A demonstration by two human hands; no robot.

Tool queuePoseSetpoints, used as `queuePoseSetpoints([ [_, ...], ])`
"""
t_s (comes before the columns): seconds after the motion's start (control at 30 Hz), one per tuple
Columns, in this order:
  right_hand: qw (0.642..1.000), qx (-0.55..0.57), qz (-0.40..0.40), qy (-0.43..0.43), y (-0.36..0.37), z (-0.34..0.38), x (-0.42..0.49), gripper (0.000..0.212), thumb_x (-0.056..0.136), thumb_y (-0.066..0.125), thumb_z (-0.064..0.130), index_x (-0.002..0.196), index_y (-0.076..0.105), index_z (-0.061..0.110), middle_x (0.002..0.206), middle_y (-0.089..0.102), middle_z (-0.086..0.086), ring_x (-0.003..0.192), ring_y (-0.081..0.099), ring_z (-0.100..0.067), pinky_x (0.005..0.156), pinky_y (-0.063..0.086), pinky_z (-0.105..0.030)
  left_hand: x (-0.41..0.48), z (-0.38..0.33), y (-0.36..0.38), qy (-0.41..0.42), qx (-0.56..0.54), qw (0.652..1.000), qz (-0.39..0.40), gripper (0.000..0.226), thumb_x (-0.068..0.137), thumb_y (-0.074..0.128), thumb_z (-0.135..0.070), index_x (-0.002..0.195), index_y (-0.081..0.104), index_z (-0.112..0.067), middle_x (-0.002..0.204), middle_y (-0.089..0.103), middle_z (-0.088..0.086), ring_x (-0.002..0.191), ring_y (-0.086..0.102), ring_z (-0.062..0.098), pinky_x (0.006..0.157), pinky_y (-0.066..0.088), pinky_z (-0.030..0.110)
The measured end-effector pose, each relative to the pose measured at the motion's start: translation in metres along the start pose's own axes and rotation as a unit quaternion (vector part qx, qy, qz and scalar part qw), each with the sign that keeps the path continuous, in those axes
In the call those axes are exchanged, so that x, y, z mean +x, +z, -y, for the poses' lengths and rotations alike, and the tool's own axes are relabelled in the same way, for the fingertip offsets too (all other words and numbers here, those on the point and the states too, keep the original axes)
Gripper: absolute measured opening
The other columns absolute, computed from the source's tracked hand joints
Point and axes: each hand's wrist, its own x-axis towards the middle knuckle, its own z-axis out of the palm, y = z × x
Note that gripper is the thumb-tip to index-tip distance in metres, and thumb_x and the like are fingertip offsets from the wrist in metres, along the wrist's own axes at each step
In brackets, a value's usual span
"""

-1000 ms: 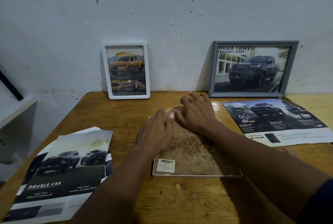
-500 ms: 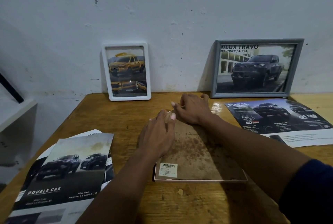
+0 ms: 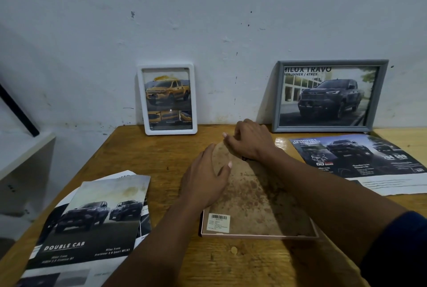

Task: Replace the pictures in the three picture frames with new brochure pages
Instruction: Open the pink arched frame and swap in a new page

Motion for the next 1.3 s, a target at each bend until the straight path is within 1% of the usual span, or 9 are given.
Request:
queuePoseSetpoints([
  [0.17, 0.997, 0.038, 0.057, 0.026, -0.023, -0.006, -0.008, 0.04, 0.09, 0.053, 0.06, 0.111, 0.052, 0.026, 0.104, 0.063, 0.002, 0.094, 0.057, -0.019, 0.082, 0.045, -0.038, -0.003, -0.005, -0.005, 0.032, -0.001, 0.998, -0.05, 0.058, 0.092, 0.06, -0.056, 0.143, 0.05, -0.031, 0.133, 0.054, -0.005, 0.122, 0.049, 0.014, 0.095, 0.042, 0.03],
  [0.27, 0.993, 0.085, 0.064, 0.056, -0.034, -0.022, -0.022, 0.046, 0.087, 0.056, 0.062, 0.116, 0.053, 0.026, 0.112, 0.062, -0.002, 0.098, 0.058, -0.022, 0.084, 0.052, -0.043, 0.0, -0.008, -0.012, 0.034, 0.005, 0.997, -0.072, 0.054, 0.09, 0.062, -0.056, 0.138, 0.056, -0.032, 0.123, 0.054, -0.004, 0.117, 0.051, 0.015, 0.093, 0.046, 0.032],
  [0.37, 0.979, 0.163, 0.051, 0.109, -0.045, -0.035, -0.046, 0.054, 0.087, 0.063, 0.055, 0.13, 0.048, 0.026, 0.119, 0.057, -0.002, 0.102, 0.057, -0.021, 0.074, 0.052, -0.035, 0.002, -0.009, -0.017, 0.039, 0.005, 0.995, -0.086, 0.055, 0.091, 0.064, -0.054, 0.139, 0.058, -0.028, 0.121, 0.054, -0.001, 0.115, 0.053, 0.019, 0.092, 0.047, 0.033],
  [0.63, 0.901, 0.384, 0.065, 0.189, -0.06, -0.027, -0.108, 0.05, 0.094, 0.064, 0.016, 0.139, 0.043, 0.025, 0.09, 0.071, -0.003, 0.08, 0.069, -0.014, 0.069, 0.059, -0.033, 0.001, -0.012, -0.029, 0.016, -0.029, 0.991, -0.131, 0.055, 0.093, 0.067, -0.041, 0.142, 0.057, -0.017, 0.128, 0.054, 0.01, 0.117, 0.054, 0.025, 0.092, 0.039, 0.028],
  [0.83, 0.81, 0.545, -0.033, 0.213, -0.085, -0.013, -0.098, 0.043, 0.102, 0.046, 0.007, 0.141, 0.049, 0.023, 0.114, 0.061, -0.002, 0.105, 0.064, -0.025, 0.087, 0.058, -0.049, 0.011, -0.039, -0.046, 0.029, -0.076, 0.988, -0.13, 0.056, 0.095, 0.062, -0.042, 0.144, 0.055, -0.015, 0.138, 0.055, 0.007, 0.127, 0.052, 0.025, 0.107, 0.044, 0.042],
  [0.93, 0.812, 0.536, -0.069, 0.22, -0.114, -0.033, -0.087, 0.036, 0.101, 0.049, 0.008, 0.134, 0.054, 0.02, 0.118, 0.059, -0.008, 0.097, 0.066, -0.026, 0.077, 0.061, -0.042, 0.017, -0.066, -0.049, 0.042, -0.111, 0.987, -0.104, 0.053, 0.095, 0.066, -0.034, 0.143, 0.056, -0.016, 0.144, 0.055, 0.005, 0.13, 0.052, 0.023, 0.109, 0.043, 0.041],
  [1.07, 0.833, 0.473, -0.121, 0.259, -0.147, -0.09, -0.079, 0.02, 0.097, 0.06, 0.008, 0.116, 0.064, 0.012, 0.109, 0.065, -0.011, 0.081, 0.065, -0.02, 0.076, 0.061, -0.042, 0.024, -0.109, -0.027, 0.053, -0.119, 0.991, -0.019, 0.053, 0.09, 0.072, -0.037, 0.14, 0.059, -0.025, 0.142, 0.056, -0.001, 0.118, 0.057, 0.017, 0.084, 0.05, 0.024],
  [1.17, 0.851, 0.43, -0.107, 0.283, -0.16, -0.129, -0.085, 0.019, 0.095, 0.063, 0.01, 0.113, 0.068, 0.006, 0.095, 0.067, -0.012, 0.072, 0.065, -0.019, 0.064, 0.058, -0.034, 0.024, -0.136, 0.002, 0.06, -0.129, 0.988, 0.058, 0.062, 0.088, 0.075, -0.041, 0.144, 0.054, -0.024, 0.147, 0.054, 0.0, 0.125, 0.055, 0.02, 0.093, 0.048, 0.031],
  [1.3, 0.853, 0.409, -0.076, 0.315, -0.157, -0.165, -0.101, 0.018, 0.096, 0.06, 0.004, 0.112, 0.068, 0.002, 0.093, 0.067, -0.016, 0.074, 0.066, -0.022, 0.068, 0.061, -0.033, 0.024, -0.153, 0.038, 0.073, -0.082, 0.988, 0.112, 0.068, 0.09, 0.071, -0.046, 0.148, 0.049, -0.018, 0.149, 0.052, 0.005, 0.133, 0.051, 0.023, 0.106, 0.044, 0.036],
])
